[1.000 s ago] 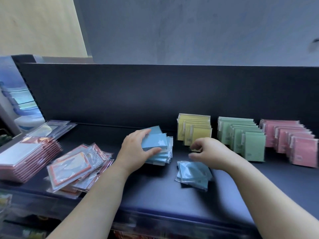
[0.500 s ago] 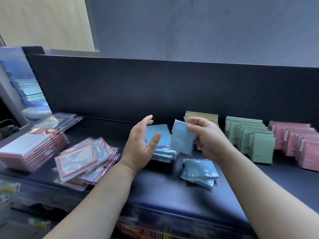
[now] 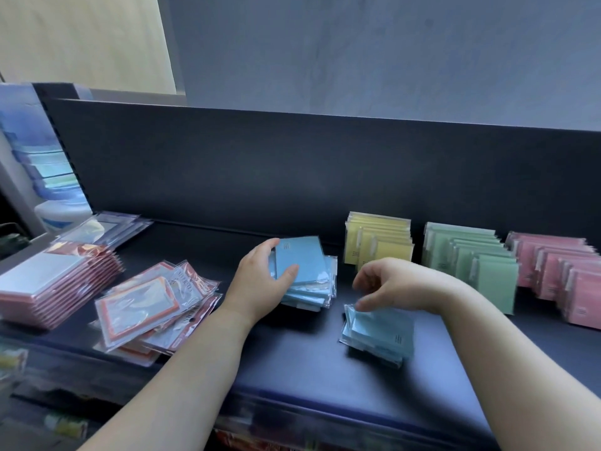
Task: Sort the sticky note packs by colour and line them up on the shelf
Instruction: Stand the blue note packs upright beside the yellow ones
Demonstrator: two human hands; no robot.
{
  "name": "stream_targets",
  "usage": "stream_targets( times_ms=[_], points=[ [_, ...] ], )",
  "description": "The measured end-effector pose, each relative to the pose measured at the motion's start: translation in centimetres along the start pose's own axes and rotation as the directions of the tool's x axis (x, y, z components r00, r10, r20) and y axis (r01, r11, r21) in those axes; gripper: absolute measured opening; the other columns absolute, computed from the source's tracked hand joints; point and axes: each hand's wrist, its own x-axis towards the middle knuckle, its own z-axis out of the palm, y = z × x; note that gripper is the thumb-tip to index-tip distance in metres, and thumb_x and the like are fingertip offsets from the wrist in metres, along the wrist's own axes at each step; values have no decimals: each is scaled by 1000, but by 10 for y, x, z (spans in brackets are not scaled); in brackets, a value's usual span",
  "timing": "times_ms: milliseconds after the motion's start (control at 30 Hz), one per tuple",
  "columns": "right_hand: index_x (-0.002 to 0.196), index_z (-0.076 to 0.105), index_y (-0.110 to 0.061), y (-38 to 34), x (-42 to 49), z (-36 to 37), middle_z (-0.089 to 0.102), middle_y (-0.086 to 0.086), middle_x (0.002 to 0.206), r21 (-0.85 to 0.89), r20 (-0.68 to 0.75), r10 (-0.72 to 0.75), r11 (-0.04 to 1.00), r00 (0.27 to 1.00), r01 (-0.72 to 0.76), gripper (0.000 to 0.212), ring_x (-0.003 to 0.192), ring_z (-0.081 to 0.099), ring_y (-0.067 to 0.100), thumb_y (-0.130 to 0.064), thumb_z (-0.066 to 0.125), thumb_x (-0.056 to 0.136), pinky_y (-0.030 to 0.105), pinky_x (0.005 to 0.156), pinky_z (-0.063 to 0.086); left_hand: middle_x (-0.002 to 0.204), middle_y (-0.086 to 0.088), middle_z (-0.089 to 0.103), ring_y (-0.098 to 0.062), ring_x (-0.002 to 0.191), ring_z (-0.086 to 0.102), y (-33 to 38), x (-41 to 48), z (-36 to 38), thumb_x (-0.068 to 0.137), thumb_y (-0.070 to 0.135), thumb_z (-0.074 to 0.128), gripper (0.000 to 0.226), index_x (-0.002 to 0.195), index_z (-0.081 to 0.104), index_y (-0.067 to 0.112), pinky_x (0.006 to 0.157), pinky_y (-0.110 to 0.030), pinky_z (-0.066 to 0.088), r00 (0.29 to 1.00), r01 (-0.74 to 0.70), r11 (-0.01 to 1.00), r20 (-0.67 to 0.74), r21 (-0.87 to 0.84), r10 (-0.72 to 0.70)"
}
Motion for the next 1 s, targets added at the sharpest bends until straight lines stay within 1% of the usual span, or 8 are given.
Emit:
stream_targets(
  times_ms=[100, 200, 267, 433, 600, 767, 900, 1000],
  points=[
    [93, 66, -22, -20, 0, 2, 71, 0, 88, 29, -160, -47, 998, 986, 52, 23, 73, 64, 13, -42, 68, 82, 27, 66, 51, 134, 4, 54, -14, 125, 48, -1, 0, -2, 85, 33, 69, 60, 139, 46, 18, 106, -31, 38, 999, -18, 1000, 35, -17, 18],
    [117, 57, -18, -33, 10, 12, 65, -3, 100, 9, -224, -12, 1000, 974, 15, 49, 88, 61, 16, -55, 58, 85, 28, 68, 46, 124, 13, 56, -7, 116, 51, 4, -3, -5, 81, 42, 69, 61, 135, 50, 21, 97, -21, 38, 996, -39, 999, 83, -17, 41],
    [127, 50, -18, -35, 19, 23, 62, -5, 104, 33, -188, 16, 999, 982, -10, 63, 88, 59, 12, -57, 64, 80, 25, 66, 43, 123, 14, 58, -8, 117, 53, 6, -5, -6, 81, 51, 60, 60, 134, 52, 23, 98, -23, 39, 993, -59, 998, 101, -20, 61],
    [91, 56, -27, -28, 28, 23, 66, 2, 83, 412, -128, 66, 911, 990, -7, 22, 64, 58, 19, -19, 74, 79, 37, 63, 53, 144, 2, 46, -12, 133, 40, 3, -3, -7, 99, 20, 44, 43, 142, 42, 16, 100, -13, 24, 998, 36, 999, 46, -20, -35],
    [121, 57, -19, -13, 33, 13, 70, 8, 92, 487, -346, 130, 872, 929, 59, 39, 59, 63, 22, -12, 66, 84, 35, 58, 55, 145, -4, 44, -17, 133, 39, -1, -1, -6, 97, 19, 49, 48, 143, 40, 10, 105, -21, 26, 992, 129, 992, 3, -4, -129],
    [105, 62, -14, -14, 30, 11, 70, 5, 92, 677, -434, 106, 694, 895, 246, 15, 67, 59, 12, -11, 61, 90, 21, 51, 46, 119, -6, 61, -22, 112, 56, -12, 6, -5, 96, 23, 46, 32, 122, 62, 11, 94, -30, 43, 976, 211, 977, -50, -30, -212],
    [107, 66, -13, -17, 34, 27, 67, -1, 85, 571, -360, 47, 801, 932, 181, 18, 63, 54, 9, -16, 65, 89, 22, 53, 46, 90, -4, 63, -23, 87, 55, -4, 2, -8, 96, 24, 37, 28, 89, 63, 16, 81, -38, 46, 973, 218, 972, -56, -93, -224],
    [115, 64, -18, -20, 35, 34, 63, -4, 93, 426, -403, 33, 891, 915, 155, 28, 73, 56, 8, -27, 65, 88, 21, 66, 45, 92, -17, 68, -33, 89, 59, -2, 1, -9, 94, 43, 30, 52, 85, 63, 3, 82, -41, 48, 965, 248, 959, -54, -135, -257]
  ],
)
